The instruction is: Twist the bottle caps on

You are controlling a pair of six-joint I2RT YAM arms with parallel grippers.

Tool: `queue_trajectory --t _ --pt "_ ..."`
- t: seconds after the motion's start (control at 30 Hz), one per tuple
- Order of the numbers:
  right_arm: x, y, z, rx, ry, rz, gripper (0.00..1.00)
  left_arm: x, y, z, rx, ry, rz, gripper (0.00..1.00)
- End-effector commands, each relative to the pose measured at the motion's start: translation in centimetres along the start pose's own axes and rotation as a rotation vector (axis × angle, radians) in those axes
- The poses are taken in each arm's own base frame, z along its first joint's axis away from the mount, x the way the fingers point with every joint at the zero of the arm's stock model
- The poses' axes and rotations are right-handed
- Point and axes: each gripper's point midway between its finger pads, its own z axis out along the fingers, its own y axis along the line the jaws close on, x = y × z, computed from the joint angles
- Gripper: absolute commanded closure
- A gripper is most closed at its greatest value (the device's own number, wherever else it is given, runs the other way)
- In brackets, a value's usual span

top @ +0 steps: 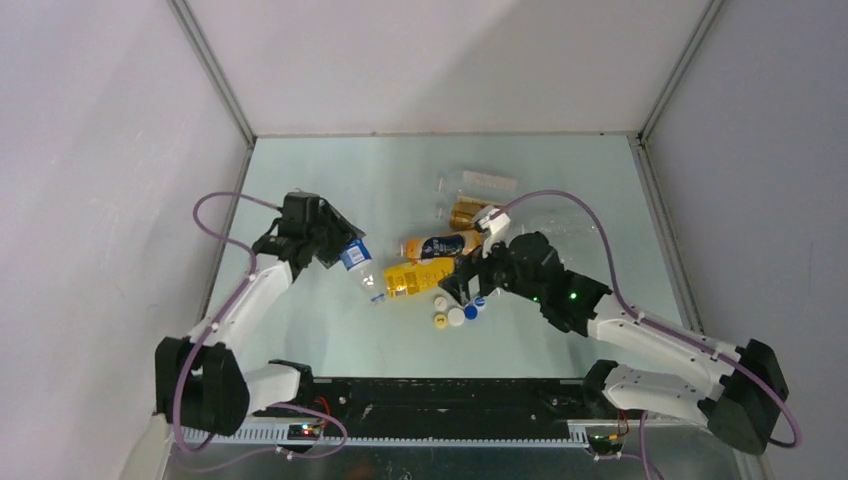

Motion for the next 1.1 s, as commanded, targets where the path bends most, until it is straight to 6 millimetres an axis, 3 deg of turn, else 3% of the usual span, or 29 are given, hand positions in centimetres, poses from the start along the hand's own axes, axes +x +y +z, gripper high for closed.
queue_trajectory --t 0.0,0.3,0.5,0.77,1.07 --pt "-3.8 4.6 1.6 -0.129 -0.178 -0.094 0.08 -0.1 -2.7 -1.5 0.134 -0.014 -0.249 0.45" --pt "-3.6 6.1 4.3 -0.15 -0.211 -0.057 0.09 0.3 -5.2 -3.5 0.288 0.008 -0.504 0.46" --pt "-2.9 6.7 5.7 -0.179 -0.18 0.004 0.15 0.4 -6.6 -4.2 0.363 0.04 -0.611 0.47" --pt "-2.2 6.7 7.0 -0.182 -0.146 0.036 0.3 0.6 -7.7 -4.6 0.416 0.067 -0.66 0.47" --pt "-3.5 6.3 7.0 -0.193 -0.183 0.06 0.41 1.5 -8.6 -4.6 0.434 0.093 -0.667 0.47"
